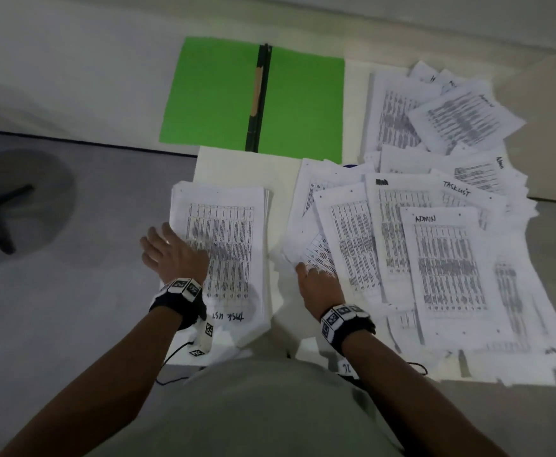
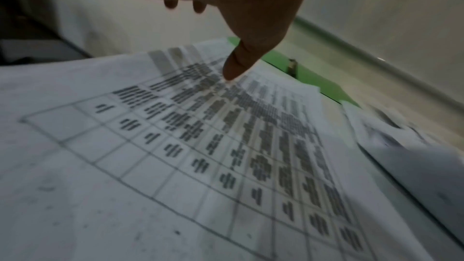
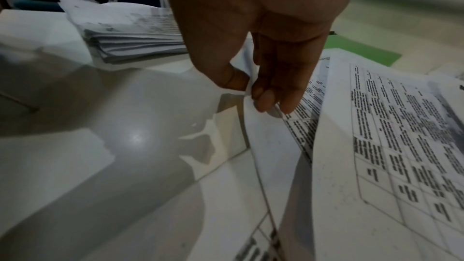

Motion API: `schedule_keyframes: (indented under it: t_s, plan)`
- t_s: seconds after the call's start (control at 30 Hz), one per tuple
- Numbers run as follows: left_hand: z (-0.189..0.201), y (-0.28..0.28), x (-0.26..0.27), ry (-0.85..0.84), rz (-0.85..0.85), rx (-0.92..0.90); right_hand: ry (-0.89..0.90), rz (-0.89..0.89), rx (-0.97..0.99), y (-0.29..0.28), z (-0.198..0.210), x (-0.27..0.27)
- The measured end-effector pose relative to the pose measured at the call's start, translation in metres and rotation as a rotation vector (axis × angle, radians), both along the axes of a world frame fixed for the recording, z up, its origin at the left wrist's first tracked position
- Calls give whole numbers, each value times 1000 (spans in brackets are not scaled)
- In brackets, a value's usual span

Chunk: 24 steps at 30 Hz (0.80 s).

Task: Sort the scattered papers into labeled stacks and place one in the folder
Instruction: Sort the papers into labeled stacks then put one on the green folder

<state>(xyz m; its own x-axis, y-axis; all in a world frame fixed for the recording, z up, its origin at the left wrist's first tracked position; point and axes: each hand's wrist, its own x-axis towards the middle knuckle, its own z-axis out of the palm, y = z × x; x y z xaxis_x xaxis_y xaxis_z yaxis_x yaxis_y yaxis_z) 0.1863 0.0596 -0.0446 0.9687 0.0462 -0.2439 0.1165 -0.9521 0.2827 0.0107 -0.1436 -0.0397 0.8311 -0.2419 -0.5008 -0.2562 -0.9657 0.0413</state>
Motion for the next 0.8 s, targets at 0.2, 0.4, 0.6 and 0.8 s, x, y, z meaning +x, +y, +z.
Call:
schedule_keyframes:
  t_s: [0.2,0.4,0.6,0.8]
  plan:
    - [13,-75,-50,312,-391,-562,-200,-210,131,-22,18,-4]
    - [29,-158,-93,306,79,-822,-208,-420,644,-86,40,-34]
    - [28,-218,-108,42,-280,-410,-371,-852,437,-233,29,-129]
    - [2,-265,-123,480,87,-497,-181,-1236,241,-339,16,-205]
